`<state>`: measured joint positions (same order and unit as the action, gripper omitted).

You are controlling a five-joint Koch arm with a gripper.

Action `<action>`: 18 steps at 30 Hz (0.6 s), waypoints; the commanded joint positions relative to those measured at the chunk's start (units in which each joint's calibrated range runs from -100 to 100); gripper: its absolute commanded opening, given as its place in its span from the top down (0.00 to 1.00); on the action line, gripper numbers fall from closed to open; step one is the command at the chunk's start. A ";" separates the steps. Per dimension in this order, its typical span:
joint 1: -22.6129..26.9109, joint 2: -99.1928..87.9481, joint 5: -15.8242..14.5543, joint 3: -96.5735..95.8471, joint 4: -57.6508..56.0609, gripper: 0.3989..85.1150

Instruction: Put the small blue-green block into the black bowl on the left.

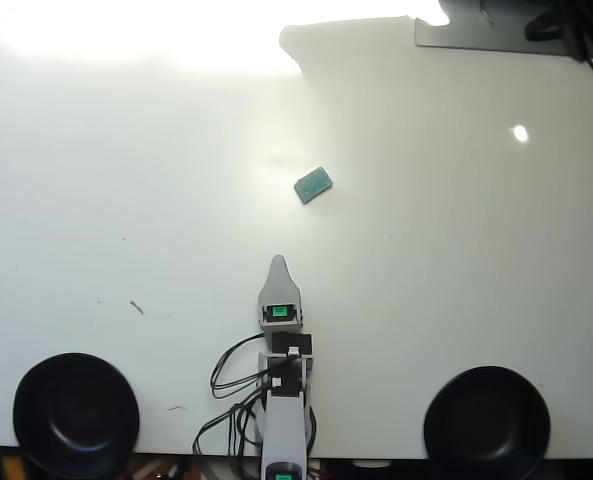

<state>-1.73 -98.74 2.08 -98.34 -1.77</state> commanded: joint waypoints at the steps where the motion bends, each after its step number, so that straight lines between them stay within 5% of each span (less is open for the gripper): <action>1: -0.49 -0.83 1.71 -0.65 0.27 0.44; 18: -0.93 12.02 6.15 23.29 -9.46 0.45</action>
<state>-2.47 -89.39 8.18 -80.24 -10.49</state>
